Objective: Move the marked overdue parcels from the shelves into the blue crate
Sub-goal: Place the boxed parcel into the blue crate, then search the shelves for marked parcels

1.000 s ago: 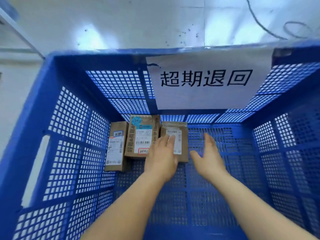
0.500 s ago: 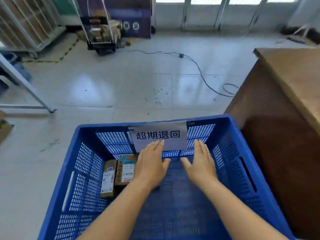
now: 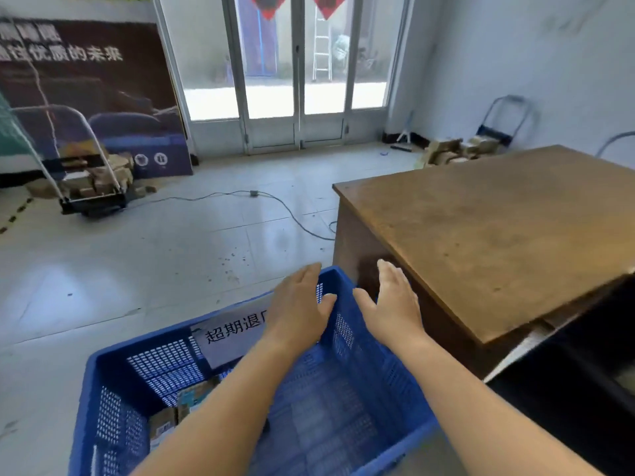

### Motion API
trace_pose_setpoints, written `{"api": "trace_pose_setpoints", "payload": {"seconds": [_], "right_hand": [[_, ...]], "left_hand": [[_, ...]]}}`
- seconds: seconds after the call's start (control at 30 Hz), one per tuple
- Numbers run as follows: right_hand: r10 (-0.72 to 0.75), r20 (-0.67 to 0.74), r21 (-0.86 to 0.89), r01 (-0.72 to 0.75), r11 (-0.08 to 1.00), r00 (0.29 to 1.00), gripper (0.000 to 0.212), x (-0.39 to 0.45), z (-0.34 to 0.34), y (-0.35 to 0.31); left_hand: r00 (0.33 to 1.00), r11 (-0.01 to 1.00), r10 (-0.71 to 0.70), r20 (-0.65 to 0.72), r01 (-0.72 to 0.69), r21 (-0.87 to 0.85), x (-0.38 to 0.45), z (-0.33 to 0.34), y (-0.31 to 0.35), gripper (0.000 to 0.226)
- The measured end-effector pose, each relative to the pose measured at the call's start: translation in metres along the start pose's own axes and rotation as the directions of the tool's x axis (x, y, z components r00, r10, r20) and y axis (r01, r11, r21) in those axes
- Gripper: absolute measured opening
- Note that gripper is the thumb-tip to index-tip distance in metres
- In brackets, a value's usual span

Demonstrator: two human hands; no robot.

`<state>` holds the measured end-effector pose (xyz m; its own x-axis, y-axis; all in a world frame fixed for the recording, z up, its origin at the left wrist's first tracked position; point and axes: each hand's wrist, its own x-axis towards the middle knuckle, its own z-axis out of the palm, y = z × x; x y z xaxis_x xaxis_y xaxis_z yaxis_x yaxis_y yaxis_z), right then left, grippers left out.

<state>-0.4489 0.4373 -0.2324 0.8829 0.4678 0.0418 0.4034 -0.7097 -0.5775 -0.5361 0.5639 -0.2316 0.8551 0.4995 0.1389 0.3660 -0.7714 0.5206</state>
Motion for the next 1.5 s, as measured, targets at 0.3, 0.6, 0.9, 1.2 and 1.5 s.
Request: {"api": "trace_pose_setpoints", "payload": {"seconds": [0.3, 0.6, 0.9, 1.2, 1.5], "right_hand": [[0.157, -0.269, -0.01, -0.166, 0.986, 0.95, 0.073, -0.07, -0.137, 0.044], [0.311, -0.467, -0.001, -0.353, 0.936, 0.828, 0.071, -0.149, -0.256, 0.127], [0.403, -0.579, 0.06, -0.455, 0.888, 0.709, 0.067, -0.253, -0.379, 0.243], [0.448, -0.674, 0.089, -0.538, 0.838, 0.587, 0.067, -0.361, -0.497, 0.354], [0.508, -0.763, 0.18, -0.623, 0.761, 0.4, 0.067, -0.463, -0.578, 0.431]], "left_hand": [[0.946, 0.94, 0.323, 0.007, -0.32, -0.117, -0.022, -0.013, 0.143, 0.063], [0.827, 0.826, 0.556, 0.085, -0.538, -0.165, -0.067, 0.022, 0.297, 0.064], [0.702, 0.702, 0.703, 0.118, -0.656, -0.276, -0.152, 0.085, 0.468, 0.064], [0.561, 0.558, 0.821, 0.108, -0.746, -0.365, -0.243, 0.143, 0.634, 0.063], [0.399, 0.393, 0.912, 0.09, -0.794, -0.463, -0.329, 0.185, 0.765, 0.064]]}}
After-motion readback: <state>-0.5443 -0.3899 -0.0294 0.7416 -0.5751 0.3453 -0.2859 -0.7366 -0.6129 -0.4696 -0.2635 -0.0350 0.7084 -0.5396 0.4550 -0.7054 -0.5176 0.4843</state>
